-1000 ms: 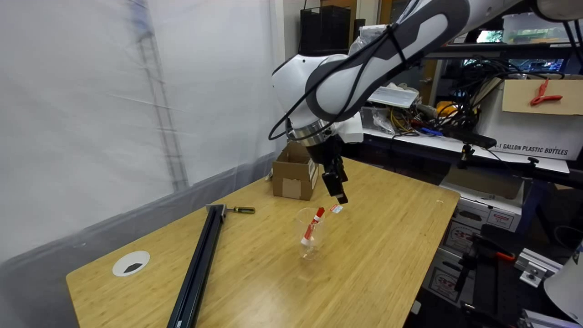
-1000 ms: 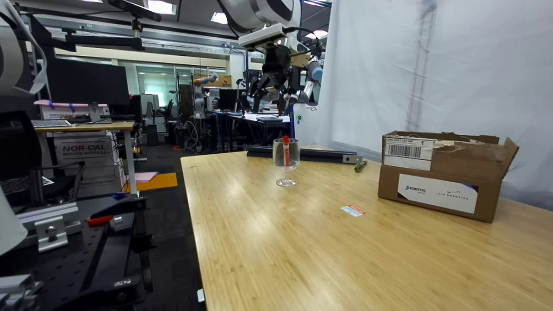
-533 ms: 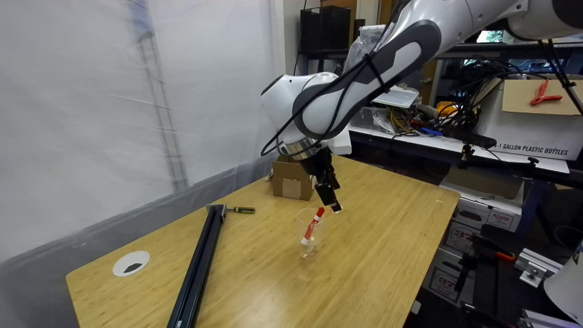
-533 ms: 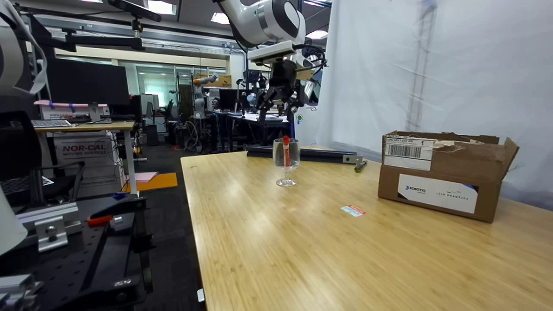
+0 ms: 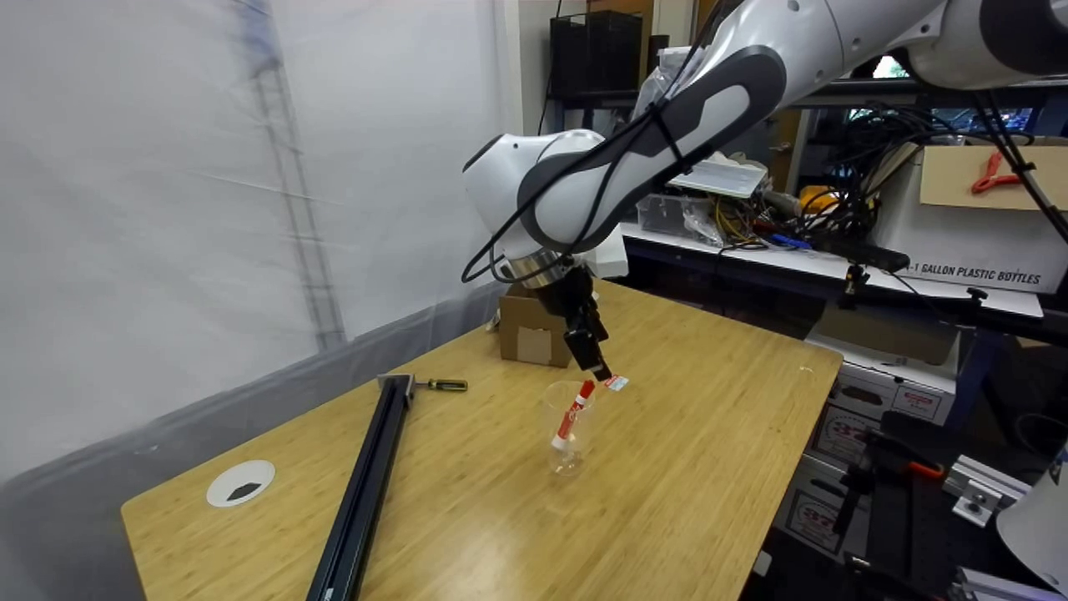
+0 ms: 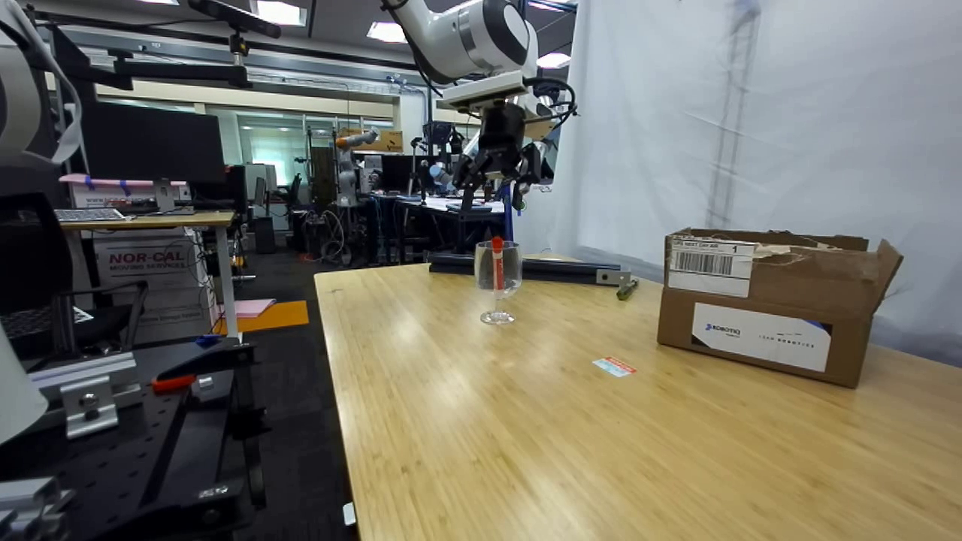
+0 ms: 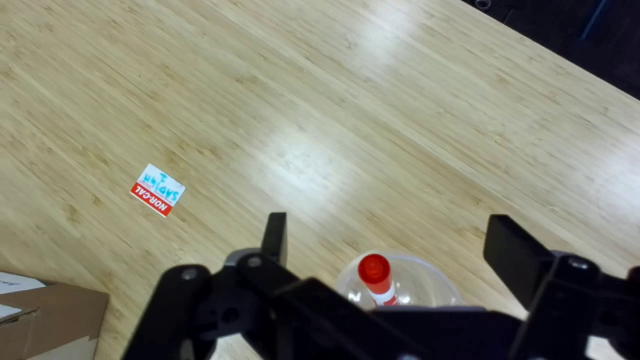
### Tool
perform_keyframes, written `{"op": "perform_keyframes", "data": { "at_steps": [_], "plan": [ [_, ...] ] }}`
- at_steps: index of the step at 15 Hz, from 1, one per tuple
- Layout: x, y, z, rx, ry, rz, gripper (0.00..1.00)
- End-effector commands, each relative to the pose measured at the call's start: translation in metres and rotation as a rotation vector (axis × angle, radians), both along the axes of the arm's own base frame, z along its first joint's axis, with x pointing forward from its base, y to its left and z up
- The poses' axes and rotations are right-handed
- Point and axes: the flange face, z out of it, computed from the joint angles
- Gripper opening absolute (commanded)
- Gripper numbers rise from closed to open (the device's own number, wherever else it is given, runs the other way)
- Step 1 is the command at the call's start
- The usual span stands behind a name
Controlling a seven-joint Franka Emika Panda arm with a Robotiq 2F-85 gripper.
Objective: Remove the marker from the glass
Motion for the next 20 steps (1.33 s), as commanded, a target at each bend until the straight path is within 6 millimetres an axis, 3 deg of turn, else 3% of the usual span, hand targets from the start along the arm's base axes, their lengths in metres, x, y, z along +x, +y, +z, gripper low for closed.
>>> {"op": "perform_keyframes", "data": {
  "at_steps": [1,9,20],
  "plan": [
    [0.009,0.004,-0.002,-0.026,0.024,0.040,1.00],
    [0.009,0.014,-0.024,-0.004,0.025,0.043,1.00],
    [0.010,0.014,-0.021,-0.006,0.025,0.042,1.00]
  ]
}}
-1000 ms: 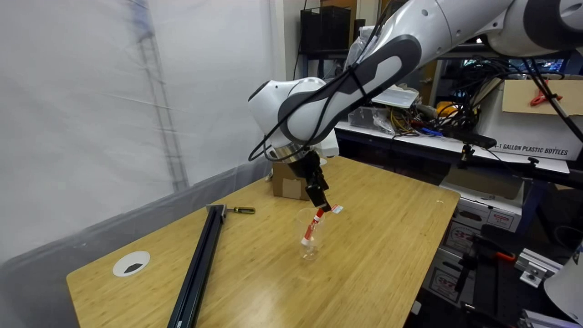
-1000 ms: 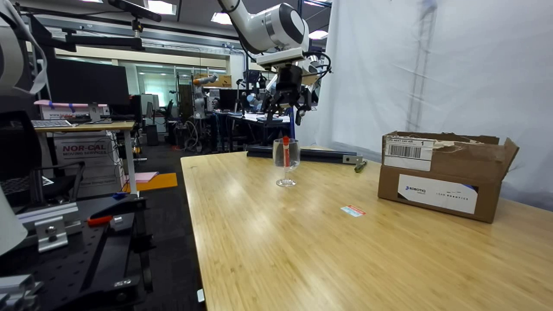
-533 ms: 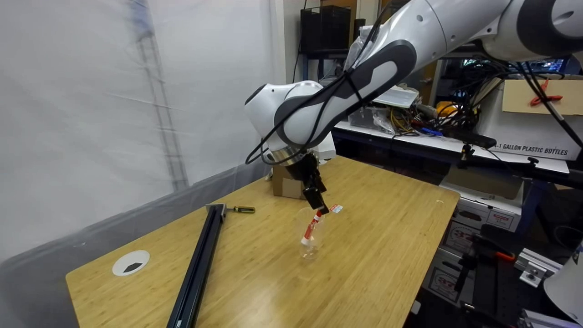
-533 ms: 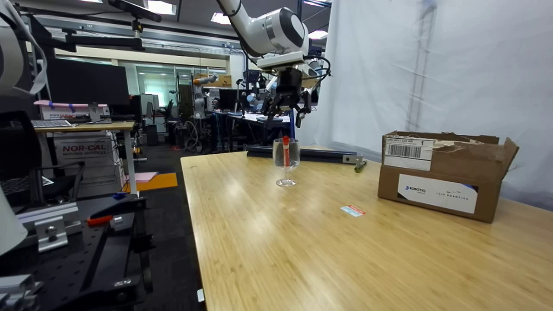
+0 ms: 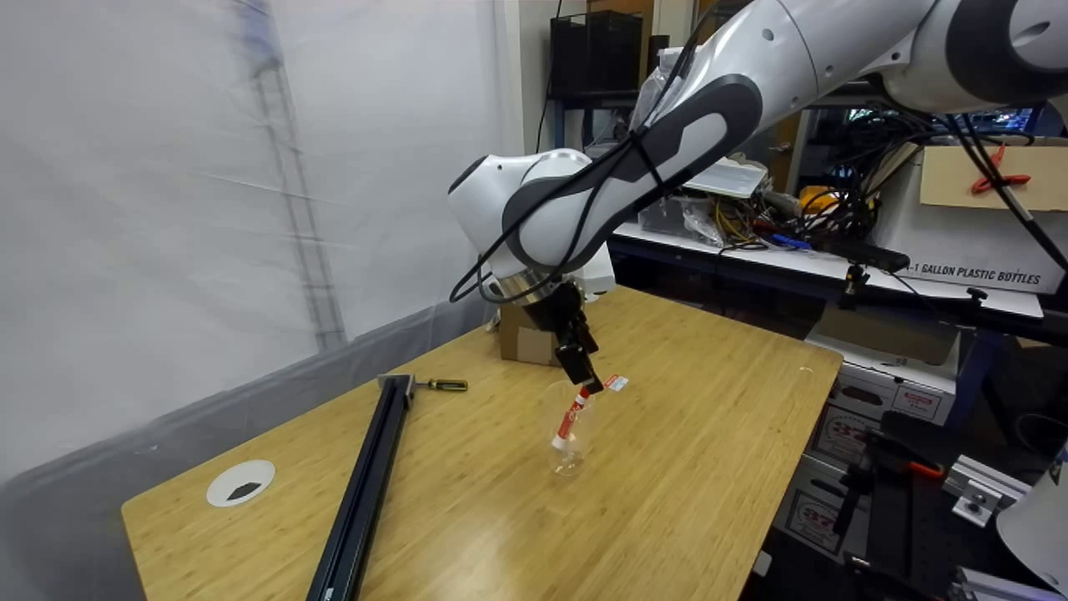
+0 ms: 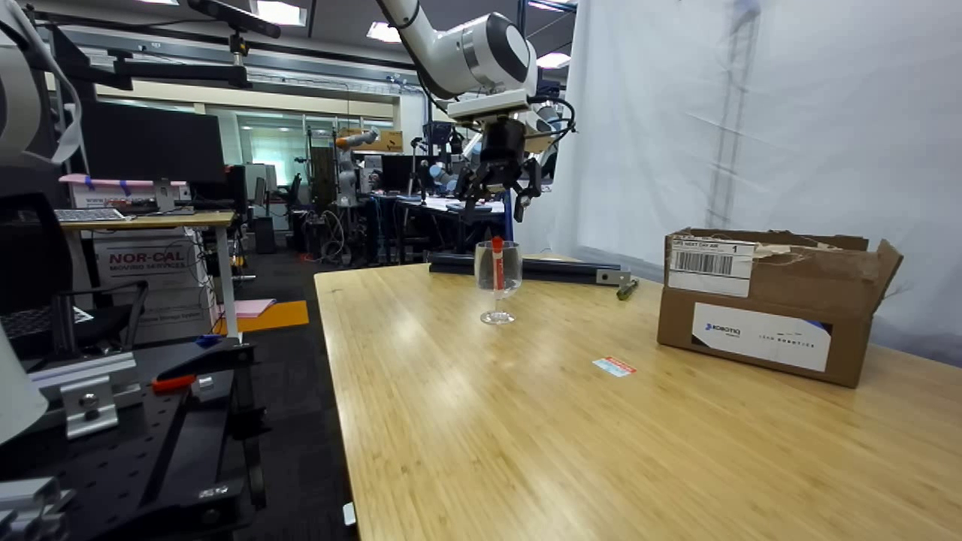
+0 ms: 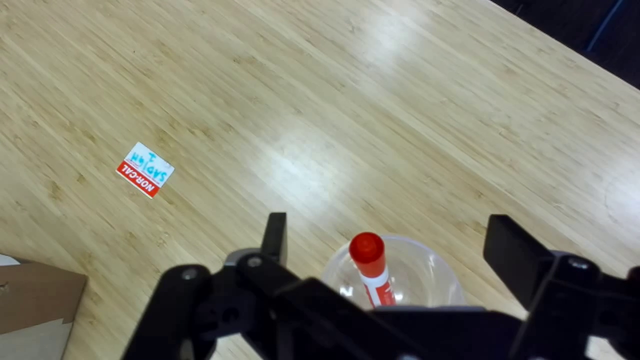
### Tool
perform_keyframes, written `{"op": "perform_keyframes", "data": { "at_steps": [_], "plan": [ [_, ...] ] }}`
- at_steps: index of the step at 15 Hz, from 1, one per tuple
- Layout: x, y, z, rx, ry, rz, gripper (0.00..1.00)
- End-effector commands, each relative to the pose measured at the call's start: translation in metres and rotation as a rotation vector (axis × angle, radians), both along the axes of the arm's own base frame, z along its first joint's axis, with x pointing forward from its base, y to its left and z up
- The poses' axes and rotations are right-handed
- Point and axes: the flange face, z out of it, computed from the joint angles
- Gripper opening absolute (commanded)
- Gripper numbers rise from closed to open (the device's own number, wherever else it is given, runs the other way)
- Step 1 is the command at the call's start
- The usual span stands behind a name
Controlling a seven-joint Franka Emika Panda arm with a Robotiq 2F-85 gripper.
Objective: Remove the marker from the glass
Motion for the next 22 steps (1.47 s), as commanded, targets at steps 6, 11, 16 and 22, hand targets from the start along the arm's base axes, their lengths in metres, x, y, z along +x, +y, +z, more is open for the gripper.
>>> {"op": "perform_keyframes", "data": {
  "at_steps": [6,11,16,22],
  "plan": [
    [-0.001,0.005,-0.013,-0.020,0.009,0.026,1.00],
    [-0.002,0.007,-0.023,-0.035,0.024,0.043,1.00],
    [0.000,0.002,-0.028,-0.052,0.026,0.067,1.00],
    [0.005,0.001,-0.031,-0.068,0.017,0.120,1.00]
  ]
}}
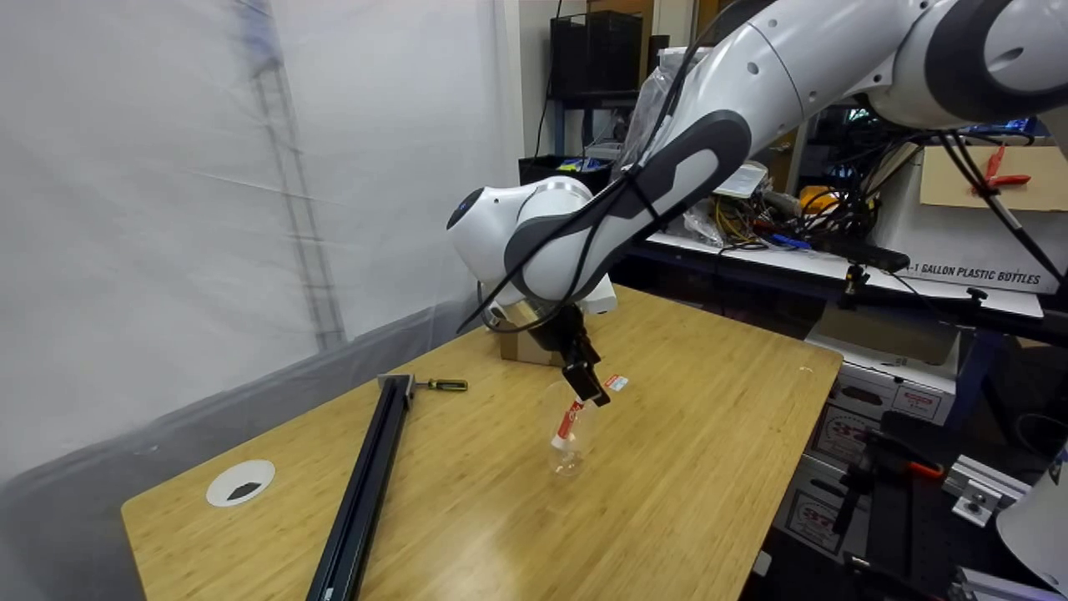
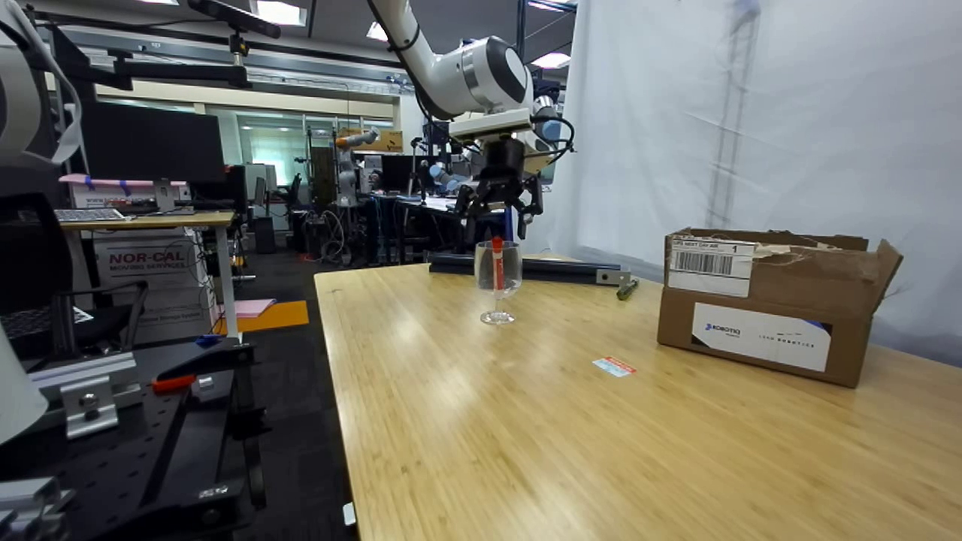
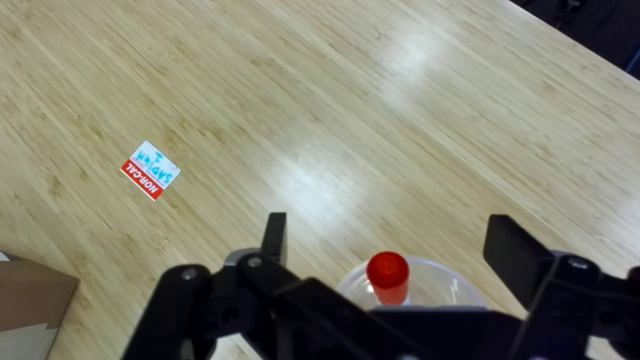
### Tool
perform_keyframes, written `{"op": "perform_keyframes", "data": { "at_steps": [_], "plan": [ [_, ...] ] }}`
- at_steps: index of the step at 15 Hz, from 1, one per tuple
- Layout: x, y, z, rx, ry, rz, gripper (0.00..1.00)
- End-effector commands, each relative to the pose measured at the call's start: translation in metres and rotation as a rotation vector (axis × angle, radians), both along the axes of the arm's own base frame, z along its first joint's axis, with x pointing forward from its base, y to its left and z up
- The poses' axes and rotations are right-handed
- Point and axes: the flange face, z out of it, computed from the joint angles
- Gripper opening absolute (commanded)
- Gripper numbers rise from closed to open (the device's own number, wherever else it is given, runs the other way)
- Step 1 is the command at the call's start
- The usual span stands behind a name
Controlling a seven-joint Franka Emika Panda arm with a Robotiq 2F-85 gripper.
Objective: Remove the marker from the glass
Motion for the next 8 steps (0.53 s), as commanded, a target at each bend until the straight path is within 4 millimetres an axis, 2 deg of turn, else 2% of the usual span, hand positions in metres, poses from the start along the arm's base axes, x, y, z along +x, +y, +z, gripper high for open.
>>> {"op": "perform_keyframes", "data": {
  "at_steps": [1,8],
  "plan": [
    [0.008,0.003,0.001,-0.014,-0.019,0.071,1.00],
    [0.019,0.006,-0.007,0.047,-0.047,0.152,1.00]
  ]
}}
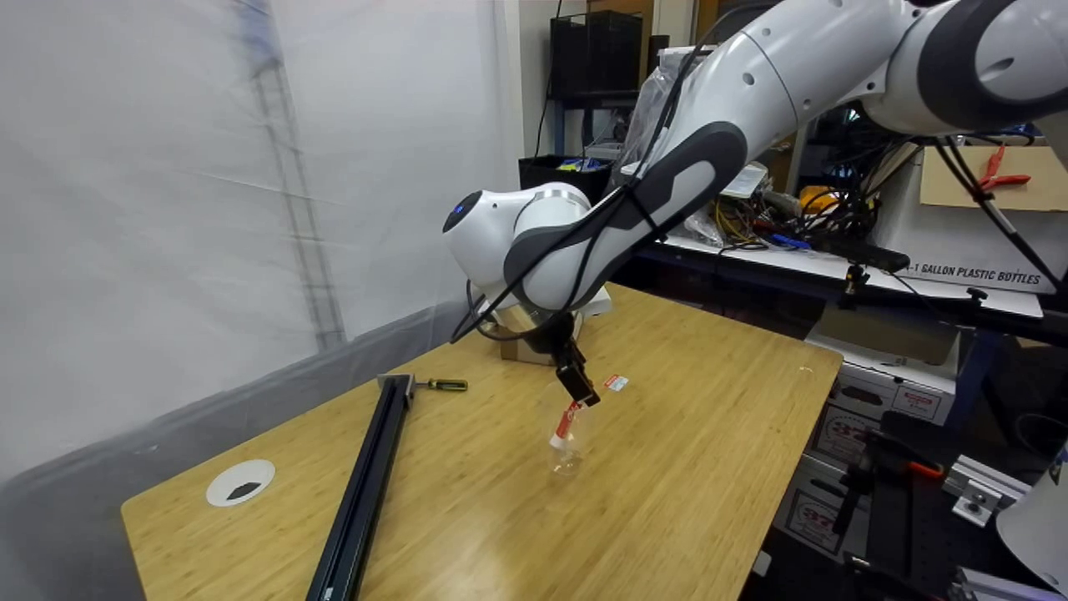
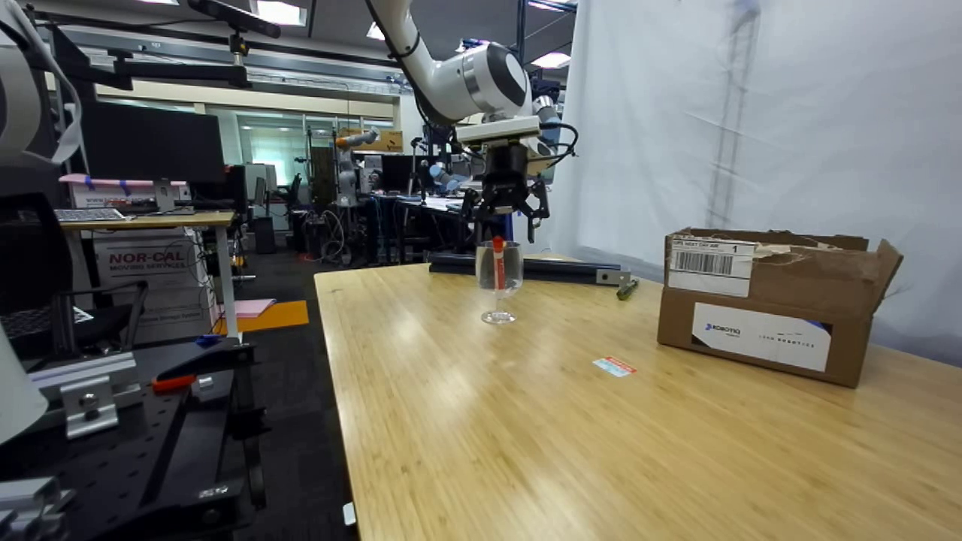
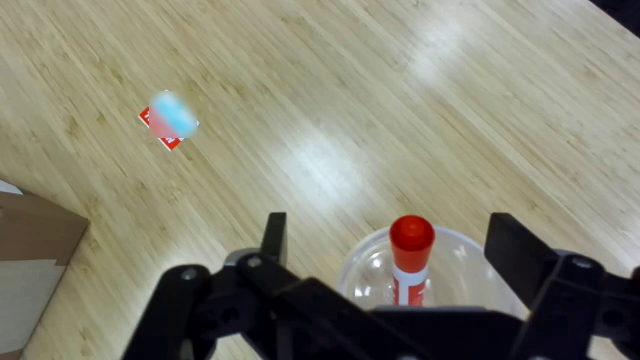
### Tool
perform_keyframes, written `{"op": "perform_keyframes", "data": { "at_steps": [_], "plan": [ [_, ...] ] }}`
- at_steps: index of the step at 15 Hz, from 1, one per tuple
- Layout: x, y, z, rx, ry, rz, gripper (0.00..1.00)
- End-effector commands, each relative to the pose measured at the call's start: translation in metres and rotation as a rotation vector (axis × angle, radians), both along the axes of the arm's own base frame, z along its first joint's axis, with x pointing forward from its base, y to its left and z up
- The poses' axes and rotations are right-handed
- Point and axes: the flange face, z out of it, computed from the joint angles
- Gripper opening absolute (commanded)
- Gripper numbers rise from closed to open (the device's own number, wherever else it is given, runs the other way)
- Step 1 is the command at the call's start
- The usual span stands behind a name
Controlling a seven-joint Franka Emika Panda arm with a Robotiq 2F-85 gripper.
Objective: Remove the marker from the glass
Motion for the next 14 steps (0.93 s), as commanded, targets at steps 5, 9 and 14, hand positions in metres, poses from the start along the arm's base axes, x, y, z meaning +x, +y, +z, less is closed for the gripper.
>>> {"op": "perform_keyframes", "data": {
  "at_steps": [5,9,14],
  "plan": [
    [0.0112,0.0003,-0.0006,0.035,-0.023,0.066,0.74],
    [0.0138,0.0008,0.0035,0.034,-0.024,0.070,0.46],
    [0.0144,0.0013,0.0073,0.036,-0.033,0.078,0.12]
  ]
}}
